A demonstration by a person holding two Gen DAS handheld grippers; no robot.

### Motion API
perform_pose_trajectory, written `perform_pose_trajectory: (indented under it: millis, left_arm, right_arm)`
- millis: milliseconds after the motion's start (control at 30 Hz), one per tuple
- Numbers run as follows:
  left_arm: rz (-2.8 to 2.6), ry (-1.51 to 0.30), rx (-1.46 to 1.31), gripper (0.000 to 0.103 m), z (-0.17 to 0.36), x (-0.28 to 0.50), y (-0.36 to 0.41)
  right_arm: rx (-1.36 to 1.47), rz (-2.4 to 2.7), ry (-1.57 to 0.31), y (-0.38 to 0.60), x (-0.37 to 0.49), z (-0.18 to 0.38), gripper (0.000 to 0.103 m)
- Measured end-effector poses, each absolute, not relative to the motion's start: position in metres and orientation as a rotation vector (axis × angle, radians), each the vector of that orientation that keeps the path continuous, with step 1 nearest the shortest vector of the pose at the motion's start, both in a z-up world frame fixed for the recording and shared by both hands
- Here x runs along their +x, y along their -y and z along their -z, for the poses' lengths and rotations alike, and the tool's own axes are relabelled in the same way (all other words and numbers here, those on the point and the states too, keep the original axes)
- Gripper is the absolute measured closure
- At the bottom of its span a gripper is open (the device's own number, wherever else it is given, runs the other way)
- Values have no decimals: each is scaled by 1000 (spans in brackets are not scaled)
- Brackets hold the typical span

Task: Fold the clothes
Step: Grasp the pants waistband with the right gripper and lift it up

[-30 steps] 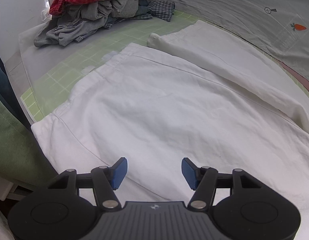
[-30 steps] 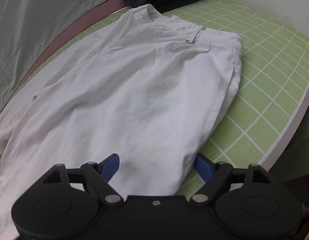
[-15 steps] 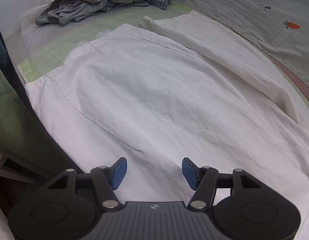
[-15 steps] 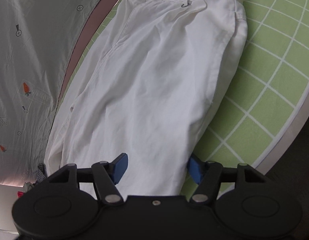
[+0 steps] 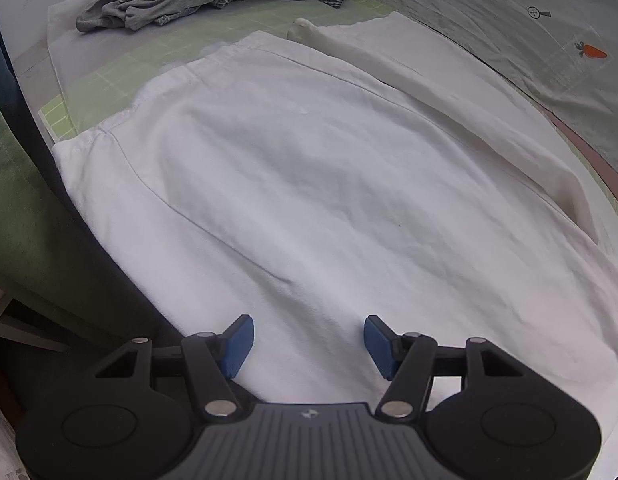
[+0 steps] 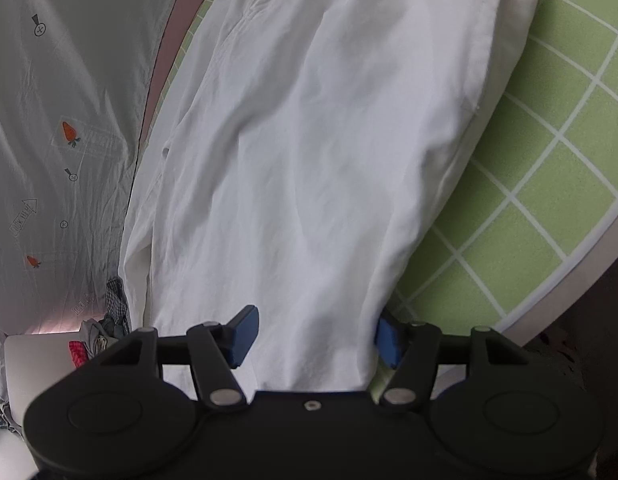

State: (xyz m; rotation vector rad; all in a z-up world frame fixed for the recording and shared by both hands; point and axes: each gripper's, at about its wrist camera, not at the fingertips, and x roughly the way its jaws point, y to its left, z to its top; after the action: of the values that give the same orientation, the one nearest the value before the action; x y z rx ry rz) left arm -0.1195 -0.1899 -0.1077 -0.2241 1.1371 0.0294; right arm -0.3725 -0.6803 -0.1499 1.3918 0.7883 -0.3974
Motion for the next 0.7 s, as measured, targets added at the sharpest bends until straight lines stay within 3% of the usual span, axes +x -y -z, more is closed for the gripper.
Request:
perform_pose_trajectory:
  millis: [33,200,333,533,567,667,700]
  left_arm:
    - [-28,-1137,-222,41,108,-119,189]
    - [-24,-1149,-227,40,110,-115,185]
    - [-19,-1152,-227,40,110,-110,183]
    - [-20,-1156,-235,40,110,-103,178]
    - [-19,-1157,-236,40,110,-102,177]
    - [-20,-1161,-241,40,110,-100,173]
    - [-21,-1163,-244,40,110,-99,172]
  right_arm:
    - [1407,412,-775,679,-375,149,47]
    - [1508,478,-665,680,-387,156,47]
    - [1621,415,-586,673,-381,164,36]
    - [1589,362,-703,654,-360,166,37]
    - [1592,359,-701,652,-358,167,38]
    - [1663,338,-625,652,-358,170,57]
    - [1695,328,-591,652,-358,172,68]
